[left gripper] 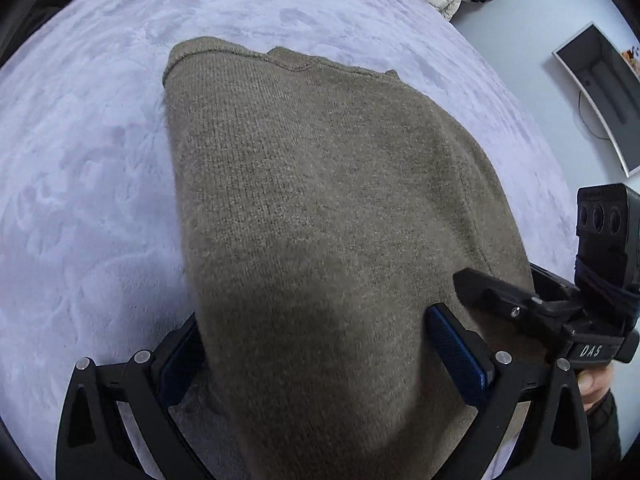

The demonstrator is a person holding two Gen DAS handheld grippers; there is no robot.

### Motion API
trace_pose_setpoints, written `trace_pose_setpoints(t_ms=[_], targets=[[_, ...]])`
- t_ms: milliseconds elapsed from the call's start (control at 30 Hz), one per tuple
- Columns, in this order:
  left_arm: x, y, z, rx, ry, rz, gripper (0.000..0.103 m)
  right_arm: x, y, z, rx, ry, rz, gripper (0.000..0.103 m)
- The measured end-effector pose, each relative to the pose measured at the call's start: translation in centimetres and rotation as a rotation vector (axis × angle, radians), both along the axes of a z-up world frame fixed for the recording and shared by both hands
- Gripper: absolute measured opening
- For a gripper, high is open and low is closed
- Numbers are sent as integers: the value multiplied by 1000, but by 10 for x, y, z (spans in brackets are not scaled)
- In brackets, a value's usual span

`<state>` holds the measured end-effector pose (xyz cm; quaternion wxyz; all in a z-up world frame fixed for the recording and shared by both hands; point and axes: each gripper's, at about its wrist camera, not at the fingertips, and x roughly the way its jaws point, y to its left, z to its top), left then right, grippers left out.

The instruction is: Fold small clothes

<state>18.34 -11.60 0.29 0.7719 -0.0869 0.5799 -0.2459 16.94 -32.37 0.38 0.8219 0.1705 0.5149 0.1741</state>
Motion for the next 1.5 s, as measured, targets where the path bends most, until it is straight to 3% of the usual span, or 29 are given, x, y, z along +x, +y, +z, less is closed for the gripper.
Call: trace_pose_setpoints(t_ms=[33,67,100,133,167,200,333,533,800,1033,1167,1267,1300,1333,1433,1500], targets=[[1,2,-1,-18,6,3,100,2,6,2,-14,-11,13,86],[0,2,1,-24,-6,-2,95,2,12,4,-24,-30,30,76],[-2,2,3,-28,-19,-11,84,1,17,8,-20,-49,55,63],[-4,3,7,-30,-35,-15,72,-1,20,12,-34,-67,65,57],[-7,5,12,-37,-43,-16,66,-3,23,16,-56,-88,72,44],[-9,7,17,-48,-49,-17,55,-6,24,21,-58,-100,73,38],[-21,6,37,-17,-76,-30,48,-17,29,41,-50,-129,56,33],[-59,30,75,-48,-90,-48,48,-54,53,92,-100,-212,81,33],[-156,70,108,-22,-125,-95,48,-134,81,125,-93,-213,130,33],[-230,105,89,-1,-113,-86,48,-203,110,107,-63,-186,165,33],[-243,120,61,0,-68,-60,49,-217,125,81,-61,-148,179,33],[-246,129,42,-6,-53,-15,66,-218,132,60,-96,-133,182,35],[-243,133,39,3,-48,17,84,-217,133,54,-124,-130,177,41],[-245,139,38,20,-47,52,93,-215,130,50,-143,-118,160,47],[-265,169,51,6,-82,119,93,-215,106,50,-66,-77,81,51],[-274,180,63,38,-143,167,93,-229,86,62,-44,-112,25,51]])
